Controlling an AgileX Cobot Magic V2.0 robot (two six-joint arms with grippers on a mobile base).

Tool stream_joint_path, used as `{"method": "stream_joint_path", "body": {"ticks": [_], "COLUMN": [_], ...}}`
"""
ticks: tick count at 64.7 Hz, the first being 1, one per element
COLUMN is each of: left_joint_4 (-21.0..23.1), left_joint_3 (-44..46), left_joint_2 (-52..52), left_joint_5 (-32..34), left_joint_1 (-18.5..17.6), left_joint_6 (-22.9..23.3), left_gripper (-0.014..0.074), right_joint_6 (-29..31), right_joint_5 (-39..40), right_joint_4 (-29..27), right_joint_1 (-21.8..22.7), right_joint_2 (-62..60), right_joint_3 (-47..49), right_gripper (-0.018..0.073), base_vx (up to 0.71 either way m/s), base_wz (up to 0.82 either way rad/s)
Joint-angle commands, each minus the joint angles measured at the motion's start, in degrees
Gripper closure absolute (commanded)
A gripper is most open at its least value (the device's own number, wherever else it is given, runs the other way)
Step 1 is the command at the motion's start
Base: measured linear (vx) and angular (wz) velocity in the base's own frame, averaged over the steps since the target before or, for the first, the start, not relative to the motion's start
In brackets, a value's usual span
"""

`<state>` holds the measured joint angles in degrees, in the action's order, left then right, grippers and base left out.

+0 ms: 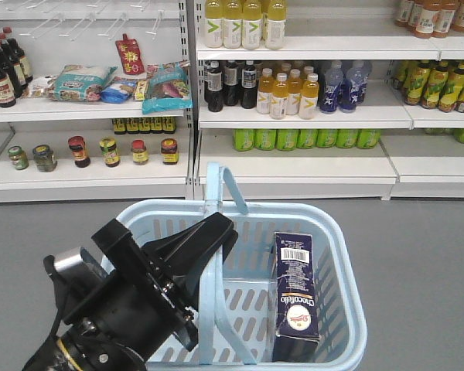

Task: Left arm holds basket, right arm returns cookies
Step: 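Drive the base toward the drink shelves, left gripper holding the basket, then turn the base away from the drink shelves toward the open aisle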

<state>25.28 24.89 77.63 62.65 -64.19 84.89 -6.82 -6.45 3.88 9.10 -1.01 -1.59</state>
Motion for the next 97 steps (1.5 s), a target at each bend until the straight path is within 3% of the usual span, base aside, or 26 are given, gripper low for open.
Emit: {"method": "stream_joint_path", "body": {"ticks": [1,97], "left_joint_4": [-1.74,-1.74], "left_joint_3": [1.46,1.46], "left_joint_2": [-1.97,-1.97], "left_joint_5": [14.28,14.28], "left_joint_1": [-0.17,-0.17], "left_joint_6": [0.19,0.19], "left_gripper": [0.0599,0.0599], "right_joint_6": [0.4,0.4], "right_joint_5": [3.91,3.91], "right_joint_4": [0.3,0.3], "right_joint_1": [0.28,0.28], "right_joint_2": [-0.32,-0.32], "right_joint_3": [-1.05,-1.05], "right_gripper": [0.0565,0.0565], "base_vx": [0.48,0.41], "base_wz": [-0.05,-0.01]}}
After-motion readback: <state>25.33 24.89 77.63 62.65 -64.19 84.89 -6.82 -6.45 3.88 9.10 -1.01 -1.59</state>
